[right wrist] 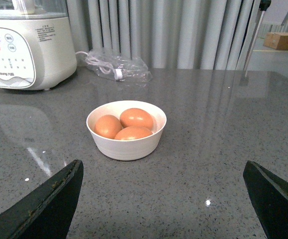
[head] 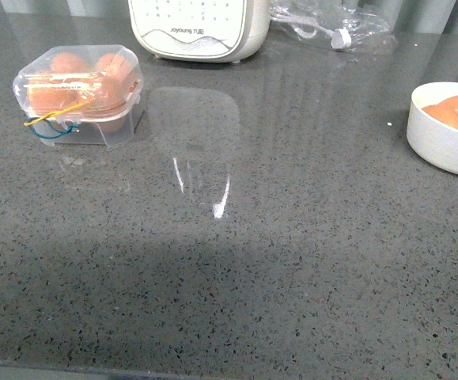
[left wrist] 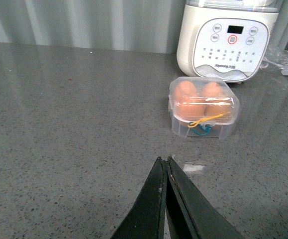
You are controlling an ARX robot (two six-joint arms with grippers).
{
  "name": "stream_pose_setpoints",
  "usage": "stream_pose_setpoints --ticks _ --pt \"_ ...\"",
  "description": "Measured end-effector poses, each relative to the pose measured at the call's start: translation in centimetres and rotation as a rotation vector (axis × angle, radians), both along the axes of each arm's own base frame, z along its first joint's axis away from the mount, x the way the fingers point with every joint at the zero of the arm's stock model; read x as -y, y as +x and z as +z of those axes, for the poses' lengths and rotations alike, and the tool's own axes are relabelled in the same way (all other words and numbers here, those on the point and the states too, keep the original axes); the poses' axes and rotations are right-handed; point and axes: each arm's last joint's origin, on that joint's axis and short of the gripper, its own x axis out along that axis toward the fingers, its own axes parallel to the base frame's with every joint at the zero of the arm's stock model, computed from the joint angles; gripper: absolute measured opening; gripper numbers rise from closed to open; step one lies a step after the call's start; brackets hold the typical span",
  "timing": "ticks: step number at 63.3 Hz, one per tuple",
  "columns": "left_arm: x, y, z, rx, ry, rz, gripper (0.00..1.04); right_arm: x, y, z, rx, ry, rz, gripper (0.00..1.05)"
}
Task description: Put egg into box
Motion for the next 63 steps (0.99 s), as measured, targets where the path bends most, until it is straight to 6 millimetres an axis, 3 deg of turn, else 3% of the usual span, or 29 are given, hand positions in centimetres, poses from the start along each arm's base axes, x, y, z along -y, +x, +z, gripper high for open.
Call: stream_pose_setpoints --ticks 18,44,63 --pt "0.01 -0.05 -0.98 0.007 0.0 -0.002 0.04 0.0 0.0 0.0 0.0 0.0 0.0 0.97" --pt "0.01 -0.16 -0.84 0.026 0.002 -0.004 0.04 0.0 0.0 0.0 0.0 0.0 0.0 0.97" --pt "0.01 -0.16 -0.84 0.026 0.002 -0.004 0.54 0.0 0.0 0.0 0.0 0.0 0.0 0.97"
